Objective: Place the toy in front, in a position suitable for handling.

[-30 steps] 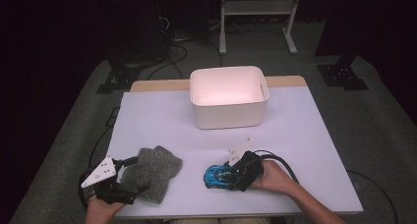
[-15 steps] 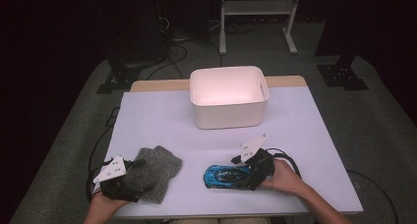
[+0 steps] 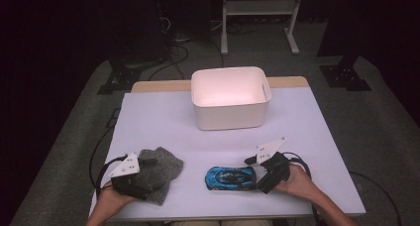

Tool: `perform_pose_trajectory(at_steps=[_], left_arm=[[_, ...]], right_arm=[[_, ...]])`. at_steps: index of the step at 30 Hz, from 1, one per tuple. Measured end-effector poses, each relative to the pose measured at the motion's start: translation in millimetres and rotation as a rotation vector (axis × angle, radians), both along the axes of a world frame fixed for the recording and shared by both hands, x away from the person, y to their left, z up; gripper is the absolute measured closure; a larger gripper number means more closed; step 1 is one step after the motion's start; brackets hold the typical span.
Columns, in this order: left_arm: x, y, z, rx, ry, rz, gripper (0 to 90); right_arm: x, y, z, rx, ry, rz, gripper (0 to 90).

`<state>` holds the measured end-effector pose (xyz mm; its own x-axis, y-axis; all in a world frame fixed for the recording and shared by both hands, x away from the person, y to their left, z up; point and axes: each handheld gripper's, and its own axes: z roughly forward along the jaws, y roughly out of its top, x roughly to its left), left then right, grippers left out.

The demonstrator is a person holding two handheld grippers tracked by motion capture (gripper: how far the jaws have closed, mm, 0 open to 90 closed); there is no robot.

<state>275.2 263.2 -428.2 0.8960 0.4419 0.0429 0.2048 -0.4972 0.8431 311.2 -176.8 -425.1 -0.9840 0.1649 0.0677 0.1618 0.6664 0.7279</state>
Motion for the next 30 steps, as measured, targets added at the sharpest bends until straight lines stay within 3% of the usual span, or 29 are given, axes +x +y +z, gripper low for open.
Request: perform_pose_trajectory(at_steps=[3,9,13,20,24,27,30], left_arm=[[5.1,-3.0,0.7,0.01,-0.012,-0.016,21.4],[16.1,-12.2,1.7,0.037,-0.002,-0.026,22.9],[28.4,-20.3,-5.1,0.092,0.038,-0.027,26.3],[36.0,-26.4,-16.3,0.168,0.055,-0.026,32.4],[36.6,-30.5,-22.0,0.225,0.043,-0.029,37.5],[36.2,-31.0,-22.1,0.224,0.034,-0.029,40.1],[36.3,-30.6,-22.0,0.222,0.036,-0.032,48.1]], right_arm=[[-1.0,-3.6,0.3,0.004,-0.007,-0.006,15.8],[-1.8,-8.8,-0.9,0.009,-0.004,-0.017,15.8],[-2.3,-12.4,-1.7,0.021,-0.004,-0.029,15.8],[-3.6,-16.4,-4.2,0.019,0.002,-0.038,15.8],[-2.9,-16.7,-5.3,0.019,-0.005,-0.038,15.8],[-2.8,-16.1,-5.7,0.019,-0.008,-0.038,15.8],[-1.9,-14.2,-8.7,0.004,-0.005,-0.036,15.8]])
